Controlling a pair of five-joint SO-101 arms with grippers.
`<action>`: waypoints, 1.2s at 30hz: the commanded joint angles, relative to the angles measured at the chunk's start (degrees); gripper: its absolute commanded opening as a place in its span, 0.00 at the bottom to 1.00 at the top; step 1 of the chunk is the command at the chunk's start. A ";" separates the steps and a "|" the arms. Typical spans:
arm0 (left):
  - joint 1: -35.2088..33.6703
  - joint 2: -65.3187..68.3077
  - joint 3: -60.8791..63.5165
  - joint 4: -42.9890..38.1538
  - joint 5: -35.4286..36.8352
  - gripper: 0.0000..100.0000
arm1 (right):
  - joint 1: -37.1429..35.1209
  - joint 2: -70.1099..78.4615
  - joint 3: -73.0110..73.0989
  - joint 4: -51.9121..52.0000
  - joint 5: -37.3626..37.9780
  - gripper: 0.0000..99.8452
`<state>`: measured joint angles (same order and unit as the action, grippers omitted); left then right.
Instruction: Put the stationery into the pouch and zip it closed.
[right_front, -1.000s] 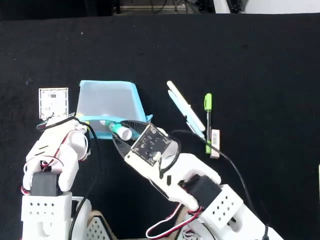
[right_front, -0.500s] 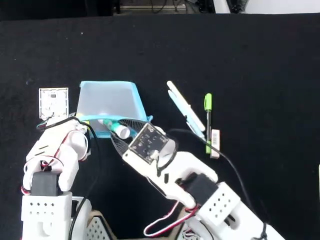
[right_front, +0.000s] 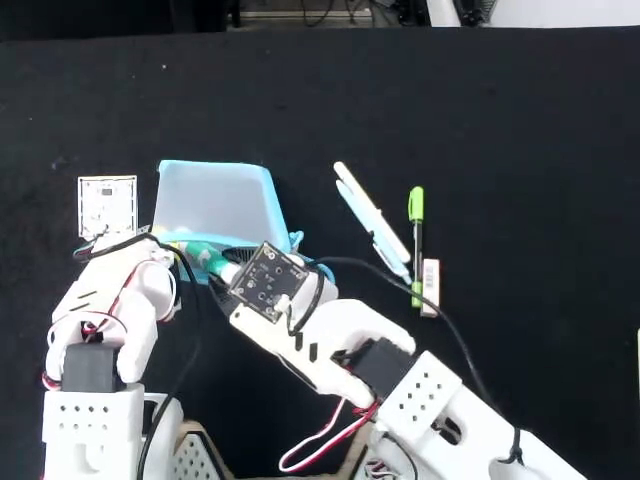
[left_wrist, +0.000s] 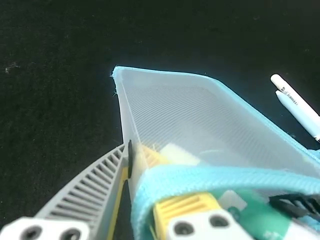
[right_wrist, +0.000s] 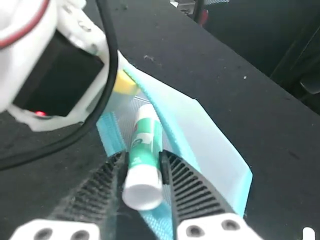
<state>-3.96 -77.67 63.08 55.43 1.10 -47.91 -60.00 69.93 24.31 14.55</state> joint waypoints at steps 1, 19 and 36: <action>1.10 -0.79 -0.75 -0.26 0.44 0.03 | -1.41 -0.40 -2.86 -0.53 0.26 0.07; 0.92 -0.79 -0.75 -0.26 0.44 0.03 | -1.32 -2.42 -5.05 3.52 0.26 0.14; 0.84 -0.79 -0.75 -0.26 0.44 0.03 | 23.12 -19.91 -18.51 26.37 0.62 0.14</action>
<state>-3.87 -77.67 63.08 55.43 1.10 -31.38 -83.30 53.58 53.76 14.64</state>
